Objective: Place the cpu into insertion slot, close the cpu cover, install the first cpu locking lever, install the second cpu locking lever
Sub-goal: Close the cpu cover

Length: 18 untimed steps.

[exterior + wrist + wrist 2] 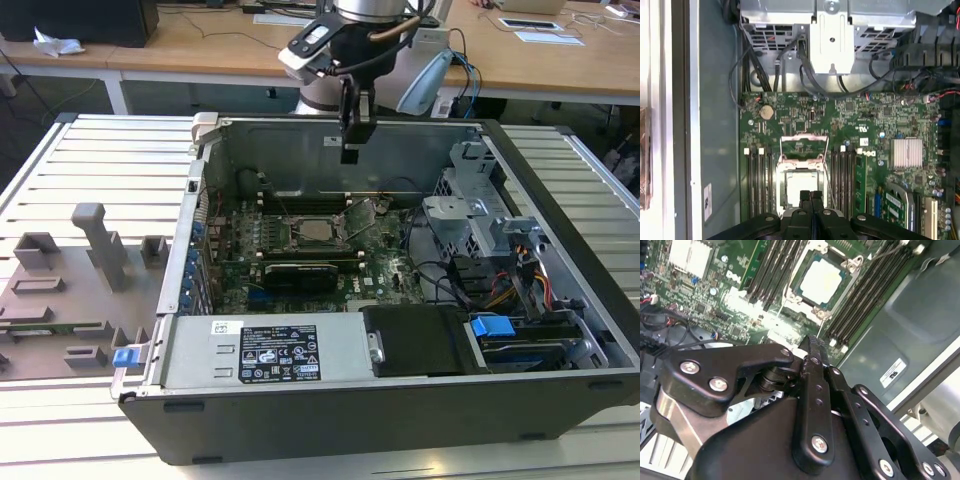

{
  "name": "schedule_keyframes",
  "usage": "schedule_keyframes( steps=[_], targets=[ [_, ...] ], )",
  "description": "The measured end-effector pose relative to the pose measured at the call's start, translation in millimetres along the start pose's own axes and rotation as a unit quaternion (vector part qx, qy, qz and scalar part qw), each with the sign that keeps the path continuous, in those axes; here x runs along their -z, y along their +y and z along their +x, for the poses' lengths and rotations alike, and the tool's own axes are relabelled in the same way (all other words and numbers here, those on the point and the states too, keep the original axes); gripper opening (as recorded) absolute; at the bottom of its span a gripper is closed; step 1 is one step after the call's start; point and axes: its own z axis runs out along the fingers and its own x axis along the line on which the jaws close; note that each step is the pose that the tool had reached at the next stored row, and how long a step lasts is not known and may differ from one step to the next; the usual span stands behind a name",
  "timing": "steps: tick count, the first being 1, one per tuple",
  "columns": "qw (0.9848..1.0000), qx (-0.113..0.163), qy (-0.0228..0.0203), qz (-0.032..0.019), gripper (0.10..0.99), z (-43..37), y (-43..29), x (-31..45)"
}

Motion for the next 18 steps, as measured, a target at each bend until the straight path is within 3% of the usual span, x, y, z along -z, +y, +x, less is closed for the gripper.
schedule_keyframes(
  steps=[5, 14, 18],
  targets=[
    [1.0, 0.0, -0.0001, 0.0007, 0.106, 0.1, 10.4, 0.1],
    [1.0, 0.0, -0.0002, 0.0027, 0.106, 1.3, 42.5, 0.1],
    [1.0, 0.0, -0.0003, 0.0029, 0.106, 1.5, 45.4, -3.3]
  ],
)
